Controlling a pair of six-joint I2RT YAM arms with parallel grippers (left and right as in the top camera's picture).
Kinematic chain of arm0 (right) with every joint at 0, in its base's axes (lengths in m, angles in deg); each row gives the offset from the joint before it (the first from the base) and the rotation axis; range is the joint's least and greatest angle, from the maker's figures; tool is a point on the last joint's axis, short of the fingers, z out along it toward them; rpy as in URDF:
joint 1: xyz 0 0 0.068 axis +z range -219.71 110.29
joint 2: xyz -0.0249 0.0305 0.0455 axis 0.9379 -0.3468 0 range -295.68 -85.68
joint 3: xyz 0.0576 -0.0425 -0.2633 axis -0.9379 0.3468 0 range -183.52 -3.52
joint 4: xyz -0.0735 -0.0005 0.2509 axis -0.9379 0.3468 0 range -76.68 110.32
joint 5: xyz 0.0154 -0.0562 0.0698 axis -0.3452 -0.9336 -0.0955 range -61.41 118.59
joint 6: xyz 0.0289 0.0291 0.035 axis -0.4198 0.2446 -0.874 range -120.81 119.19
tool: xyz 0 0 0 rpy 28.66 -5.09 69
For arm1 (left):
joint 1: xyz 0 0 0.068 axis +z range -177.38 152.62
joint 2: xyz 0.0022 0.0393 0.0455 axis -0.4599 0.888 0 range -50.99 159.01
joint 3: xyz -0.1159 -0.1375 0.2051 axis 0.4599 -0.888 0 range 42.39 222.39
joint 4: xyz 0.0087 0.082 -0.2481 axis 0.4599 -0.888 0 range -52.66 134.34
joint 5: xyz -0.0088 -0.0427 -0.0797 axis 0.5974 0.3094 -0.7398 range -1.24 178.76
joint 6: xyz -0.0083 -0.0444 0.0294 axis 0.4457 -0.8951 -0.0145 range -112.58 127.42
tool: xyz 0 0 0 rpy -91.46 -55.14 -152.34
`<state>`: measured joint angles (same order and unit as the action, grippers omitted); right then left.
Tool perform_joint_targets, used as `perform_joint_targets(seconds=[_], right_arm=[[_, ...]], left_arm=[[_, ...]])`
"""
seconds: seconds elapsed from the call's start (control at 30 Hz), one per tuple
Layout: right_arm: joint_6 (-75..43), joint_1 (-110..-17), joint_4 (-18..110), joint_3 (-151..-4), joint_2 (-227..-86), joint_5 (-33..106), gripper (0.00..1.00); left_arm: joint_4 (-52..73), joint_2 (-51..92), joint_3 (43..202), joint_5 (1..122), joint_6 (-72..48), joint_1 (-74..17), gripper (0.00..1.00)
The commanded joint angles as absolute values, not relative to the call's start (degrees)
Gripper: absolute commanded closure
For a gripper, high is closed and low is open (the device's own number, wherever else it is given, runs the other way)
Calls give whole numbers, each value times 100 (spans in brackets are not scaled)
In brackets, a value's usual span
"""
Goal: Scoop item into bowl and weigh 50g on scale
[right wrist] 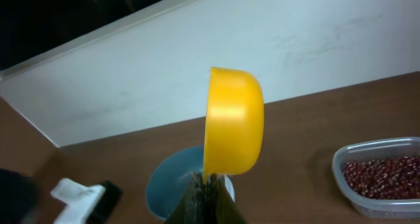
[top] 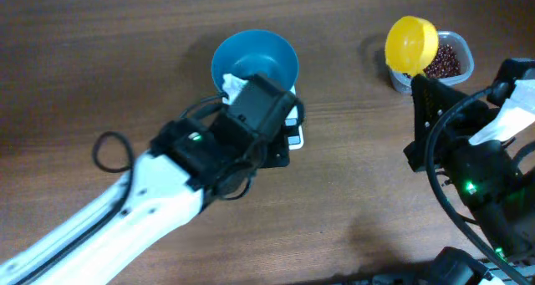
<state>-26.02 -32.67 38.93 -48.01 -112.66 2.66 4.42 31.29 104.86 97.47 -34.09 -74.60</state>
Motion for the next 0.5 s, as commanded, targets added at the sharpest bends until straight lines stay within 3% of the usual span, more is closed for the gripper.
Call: perform_joint_targets(seconds=[0.0,0.47], right_arm=[[-2501,-3302,4059,-4884,-11245,95,96],[-2525,-3302,4205,-4884,-11282,762,96]], left_arm=[[540,3903,10508,10209,-3339,-7487,100],[1179,4596,10506,10958,-3256,-7609,100]])
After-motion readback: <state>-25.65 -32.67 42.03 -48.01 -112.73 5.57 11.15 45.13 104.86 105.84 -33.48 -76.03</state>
